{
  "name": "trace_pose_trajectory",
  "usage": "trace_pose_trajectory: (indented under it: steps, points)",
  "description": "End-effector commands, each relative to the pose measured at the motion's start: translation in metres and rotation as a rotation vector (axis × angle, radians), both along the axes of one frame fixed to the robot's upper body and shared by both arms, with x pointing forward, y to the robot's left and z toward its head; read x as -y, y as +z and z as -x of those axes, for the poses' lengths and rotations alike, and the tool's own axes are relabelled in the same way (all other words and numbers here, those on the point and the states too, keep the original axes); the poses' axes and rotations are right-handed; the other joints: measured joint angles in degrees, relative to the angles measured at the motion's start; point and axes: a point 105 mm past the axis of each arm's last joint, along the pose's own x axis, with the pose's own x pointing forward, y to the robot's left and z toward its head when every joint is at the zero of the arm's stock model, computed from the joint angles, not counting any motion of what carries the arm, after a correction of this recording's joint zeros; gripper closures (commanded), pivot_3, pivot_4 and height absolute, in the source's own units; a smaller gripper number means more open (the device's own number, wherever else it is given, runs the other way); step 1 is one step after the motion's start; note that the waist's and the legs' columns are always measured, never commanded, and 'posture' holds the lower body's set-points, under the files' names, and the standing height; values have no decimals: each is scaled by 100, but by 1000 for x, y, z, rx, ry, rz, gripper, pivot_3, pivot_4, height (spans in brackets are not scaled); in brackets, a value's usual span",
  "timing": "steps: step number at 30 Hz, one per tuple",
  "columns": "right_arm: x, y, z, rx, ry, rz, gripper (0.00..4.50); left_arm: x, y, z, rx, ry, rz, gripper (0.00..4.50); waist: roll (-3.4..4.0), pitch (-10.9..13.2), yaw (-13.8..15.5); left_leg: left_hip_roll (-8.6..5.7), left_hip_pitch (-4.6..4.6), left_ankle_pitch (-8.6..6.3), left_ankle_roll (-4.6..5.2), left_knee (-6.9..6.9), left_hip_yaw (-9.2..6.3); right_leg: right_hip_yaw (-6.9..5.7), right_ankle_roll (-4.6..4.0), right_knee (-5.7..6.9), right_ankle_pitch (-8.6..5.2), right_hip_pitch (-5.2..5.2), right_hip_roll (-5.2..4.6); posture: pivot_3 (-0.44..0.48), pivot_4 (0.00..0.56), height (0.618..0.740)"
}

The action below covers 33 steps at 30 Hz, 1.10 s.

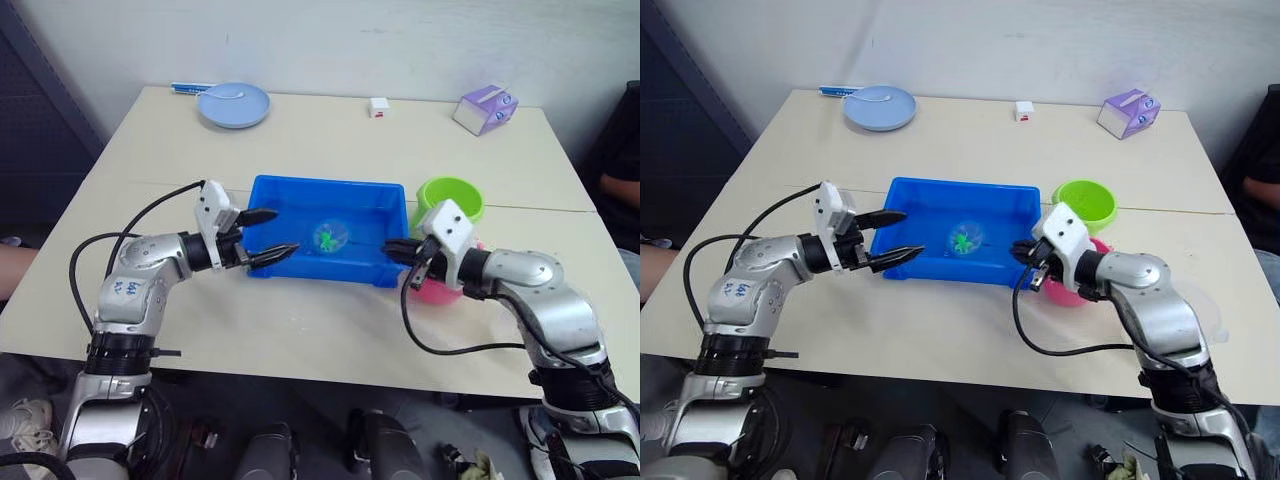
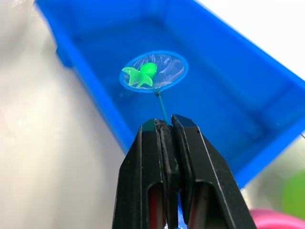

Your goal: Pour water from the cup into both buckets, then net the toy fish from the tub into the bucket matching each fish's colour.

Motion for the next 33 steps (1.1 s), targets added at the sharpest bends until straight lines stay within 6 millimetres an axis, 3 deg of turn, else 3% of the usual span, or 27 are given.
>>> trace_pose_trajectory:
  steps: [1,10,13,16,20,23,27,31,33]
  points:
    - [10,29,9,69,-46,-61,3726,10,17,-1,28,-62,61,0,0,0,0,0,0,0,0,-1,0,0,0,0,0,-1,0,0,150,740]
    - [60,77,19,279,-294,37,3726,56,28,-7,40,-231,117,0,0,0,17,-2,0,0,0,-2,5,2,0,1,0,-1,8,0,150,740]
    - [80,86,23,347,-363,174,3726,67,30,-7,45,-266,122,0,0,0,25,-2,0,0,0,-4,10,5,0,0,0,-2,8,0,150,740]
    - [99,85,23,448,-386,515,3726,77,32,-4,51,-308,135,0,0,0,51,-2,1,0,0,-8,15,8,0,-1,0,-3,9,0,150,740]
    - [108,82,19,567,-349,820,3726,80,34,-3,56,-321,145,0,-1,0,29,2,10,0,0,-9,33,21,1,2,0,-2,13,0,150,740]
    - [101,70,13,734,-121,1264,3726,78,32,-3,55,-315,144,0,2,-1,0,4,14,0,0,-9,39,28,1,6,0,-5,12,0,150,740]
    - [103,42,11,742,67,1423,3726,76,32,-3,56,-306,146,0,-3,1,-13,15,17,-2,-5,-11,37,26,1,-3,0,-1,19,0,150,740]
    - [128,82,-1,847,-135,1452,3726,72,31,-4,59,-284,151,0,-2,1,-7,11,11,-2,-5,-7,37,25,1,-2,0,-3,14,0,150,740]
    - [132,88,-2,851,-145,1458,3726,70,30,-4,58,-276,148,0,-1,1,-8,11,11,-2,-5,-6,36,24,1,-2,0,-3,12,0,150,740]
